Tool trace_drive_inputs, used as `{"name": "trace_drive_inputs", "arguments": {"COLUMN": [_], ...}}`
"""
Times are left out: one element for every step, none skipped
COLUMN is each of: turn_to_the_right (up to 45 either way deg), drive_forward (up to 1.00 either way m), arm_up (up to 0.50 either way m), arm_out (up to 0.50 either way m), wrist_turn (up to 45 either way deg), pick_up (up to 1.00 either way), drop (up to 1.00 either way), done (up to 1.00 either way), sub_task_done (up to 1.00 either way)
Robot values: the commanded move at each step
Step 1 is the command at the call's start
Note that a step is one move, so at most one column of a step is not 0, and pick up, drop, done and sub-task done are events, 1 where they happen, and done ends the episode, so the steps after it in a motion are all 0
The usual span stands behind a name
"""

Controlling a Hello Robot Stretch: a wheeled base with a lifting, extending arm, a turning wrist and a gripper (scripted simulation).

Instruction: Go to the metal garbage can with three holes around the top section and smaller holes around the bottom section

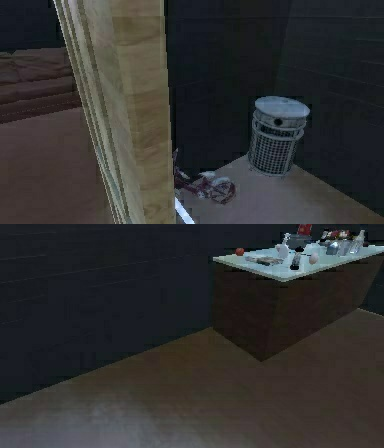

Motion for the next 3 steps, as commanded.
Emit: {"name": "trace_drive_inputs", "arguments": {"turn_to_the_right": [45.0, 45.0, 36.0], "drive_forward": [0.0, 0.0, 0.0], "arm_up": [0.0, 0.0, 0.0], "arm_out": [0.0, 0.0, 0.0], "wrist_turn": [0.0, 0.0, 0.0], "pick_up": [0.0, 0.0, 0.0], "drop": [0.0, 0.0, 0.0], "done": [0.0, 0.0, 0.0], "sub_task_done": [0.0, 0.0, 0.0]}}
